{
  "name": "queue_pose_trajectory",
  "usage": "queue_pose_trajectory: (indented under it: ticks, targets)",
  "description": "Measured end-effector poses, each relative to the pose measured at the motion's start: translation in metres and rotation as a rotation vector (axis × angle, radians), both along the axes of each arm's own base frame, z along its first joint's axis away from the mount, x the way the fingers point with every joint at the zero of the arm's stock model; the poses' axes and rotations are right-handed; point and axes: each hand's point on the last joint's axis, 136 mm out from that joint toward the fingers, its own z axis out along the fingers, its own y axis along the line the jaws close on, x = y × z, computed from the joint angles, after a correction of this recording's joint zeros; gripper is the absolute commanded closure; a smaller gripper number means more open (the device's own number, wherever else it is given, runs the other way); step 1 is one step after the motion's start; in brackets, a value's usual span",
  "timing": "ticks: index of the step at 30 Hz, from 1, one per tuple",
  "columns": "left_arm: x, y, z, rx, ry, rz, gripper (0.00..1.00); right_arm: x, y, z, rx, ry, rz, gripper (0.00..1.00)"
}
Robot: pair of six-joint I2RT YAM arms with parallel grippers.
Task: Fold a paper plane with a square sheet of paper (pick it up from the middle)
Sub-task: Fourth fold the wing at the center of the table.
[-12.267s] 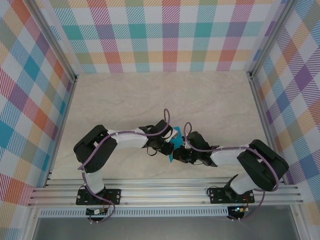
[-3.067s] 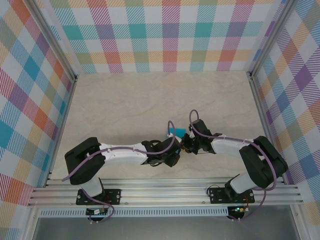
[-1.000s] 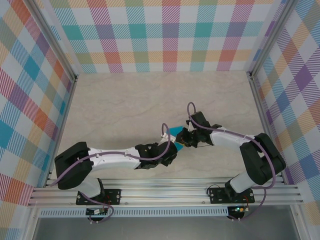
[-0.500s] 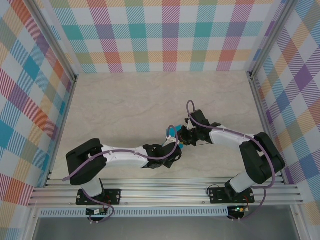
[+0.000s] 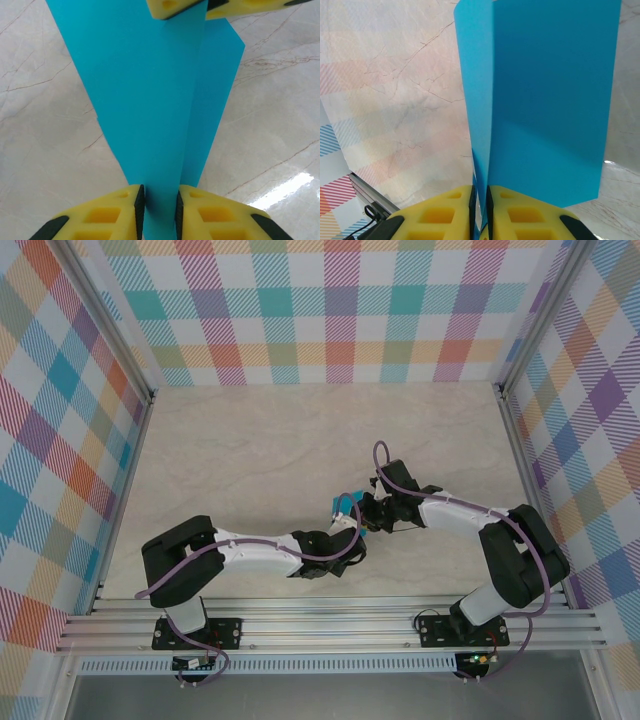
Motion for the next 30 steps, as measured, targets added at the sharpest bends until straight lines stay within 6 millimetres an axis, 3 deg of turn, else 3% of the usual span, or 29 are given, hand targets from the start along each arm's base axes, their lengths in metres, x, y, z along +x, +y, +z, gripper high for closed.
queue_pose_trajectory:
  ticks: [4, 11, 30]
  targets:
    - [-0.0005, -0.0001, 0.0000, -0.001, -0.006, 0.008, 0.80, -0.0011, -0.0007, -0.0007, -0.004, 0.006, 0.000, 0.83]
    - [0.0003, 0.0006, 0.0009, -0.013, -0.011, 0.039, 0.71, -0.0024, -0.0015, -0.0017, -0.009, 0.013, 0.000, 0.81]
    - [-0.0011, 0.0035, -0.0013, -0.006, -0.017, 0.048, 0.73, -0.0065, 0.0053, -0.0057, 0.024, 0.032, 0.068, 0.67]
